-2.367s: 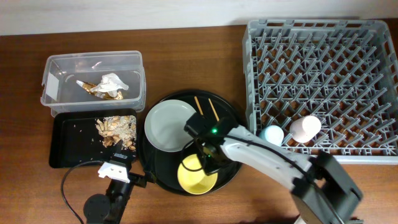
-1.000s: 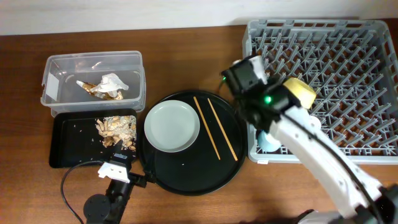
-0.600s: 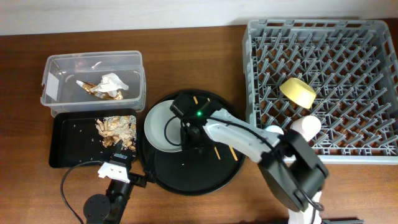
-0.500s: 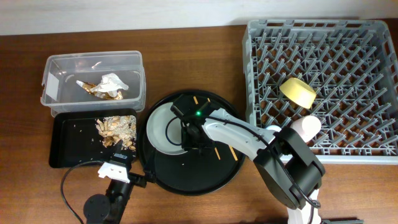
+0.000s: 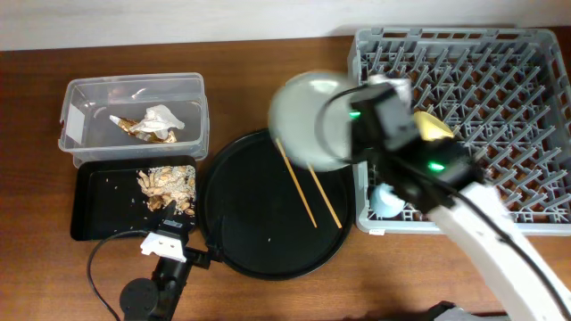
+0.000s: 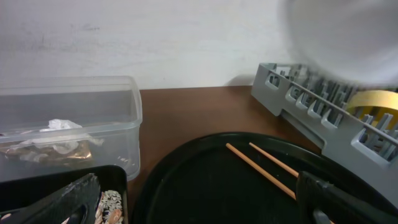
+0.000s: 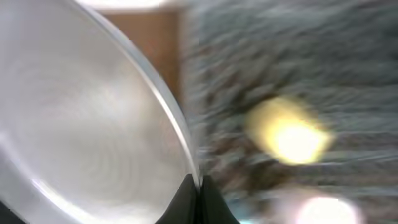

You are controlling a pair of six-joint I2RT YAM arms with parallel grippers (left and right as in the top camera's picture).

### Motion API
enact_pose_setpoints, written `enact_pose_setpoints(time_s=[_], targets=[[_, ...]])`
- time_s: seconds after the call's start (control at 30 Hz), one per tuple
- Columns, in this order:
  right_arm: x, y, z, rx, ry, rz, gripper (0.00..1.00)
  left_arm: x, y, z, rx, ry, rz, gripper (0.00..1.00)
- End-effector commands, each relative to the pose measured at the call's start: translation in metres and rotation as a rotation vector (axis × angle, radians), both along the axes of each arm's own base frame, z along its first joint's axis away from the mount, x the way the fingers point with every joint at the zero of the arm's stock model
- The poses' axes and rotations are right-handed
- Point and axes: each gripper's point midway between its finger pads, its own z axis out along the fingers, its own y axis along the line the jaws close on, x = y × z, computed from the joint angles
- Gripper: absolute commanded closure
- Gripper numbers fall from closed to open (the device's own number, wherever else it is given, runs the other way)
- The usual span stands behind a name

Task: Sort waste into correct bins and load items into the dishwasher rack
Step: 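Grasp the white plate with the right gripper and stand it in the rack, then pick one chopstick with the right gripper and drop it in the rack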

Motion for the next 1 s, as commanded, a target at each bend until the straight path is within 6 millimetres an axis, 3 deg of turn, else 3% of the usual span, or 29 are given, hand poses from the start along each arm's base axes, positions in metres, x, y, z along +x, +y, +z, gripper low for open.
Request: enact_pose_setpoints(time_s=[0.0, 0.03, 0.1, 0.27, 0.37, 0.4, 0.47, 0.5, 0.53, 0.57, 0.7, 0.77, 0.83, 0.9, 0.93, 0.97], targets=[[-0.013, -0.136, 0.06, -0.477, -0.155, -0.489, 0.96, 0.0, -0.001, -0.002, 0.014, -0.003, -0.008, 0.01], [-0.019, -0.165, 0.065, -0.545, -0.149, -0.603, 0.96, 0.0, -0.001, -0.002, 0.014, -0.003, -0.008, 0.01], [-0.015, -0.2, 0.06, -0.565, -0.128, -0.725, 0.96, 0.0, -0.001, -0.002, 0.014, -0.003, -0.008, 0.01], [0.015, -0.263, 0.001, -0.676, 0.064, -0.839, 0.96, 0.0, -0.001, -0.002, 0.014, -0.003, -0.008, 0.01], [0.032, -0.263, -0.035, -0.711, 0.153, -0.803, 0.96, 0.0, -0.001, -0.002, 0.014, -0.003, -0.008, 0.01], [0.042, -0.254, -0.054, -0.732, 0.191, -0.762, 0.96, 0.0, -0.001, -0.002, 0.014, -0.003, -0.008, 0.01], [0.05, -0.243, -0.066, -0.745, 0.208, -0.724, 0.96, 0.0, -0.001, -0.002, 0.014, -0.003, -0.008, 0.01], [0.054, -0.235, -0.068, -0.758, 0.207, -0.705, 0.78, 0.0, -0.001, -0.002, 0.014, -0.003, -0.008, 0.01], [0.056, -0.229, -0.067, -0.762, 0.2, -0.691, 0.46, 0.0, -0.001, -0.002, 0.014, -0.003, -0.008, 0.01], [0.057, -0.219, -0.063, -0.771, 0.197, -0.657, 0.44, 0.0, -0.001, -0.002, 0.014, -0.003, -0.008, 0.01], [0.045, -0.154, -0.037, -0.755, 0.154, -0.477, 0.43, 0.0, -0.001, -0.002, 0.014, -0.003, -0.008, 0.01], [0.039, -0.094, -0.043, -0.604, 0.154, -0.258, 0.4, 0.0, -0.001, -0.002, 0.014, -0.003, -0.008, 0.01], [0.005, 0.031, -0.075, -0.187, 0.27, 0.211, 0.4, 0.0, -0.001, -0.002, 0.014, -0.003, -0.008, 0.01], [-0.038, 0.129, -0.093, 0.133, 0.409, 0.549, 0.4, 0.0, -0.001, -0.002, 0.014, -0.003, -0.008, 0.01], [-0.046, 0.146, -0.102, 0.176, 0.446, 0.583, 0.43, 0.0, -0.001, -0.002, 0.014, -0.003, -0.008, 0.01], [-0.049, 0.158, -0.125, 0.181, 0.496, 0.558, 0.47, 0.0, -0.001, -0.002, 0.014, -0.003, -0.008, 0.01]])
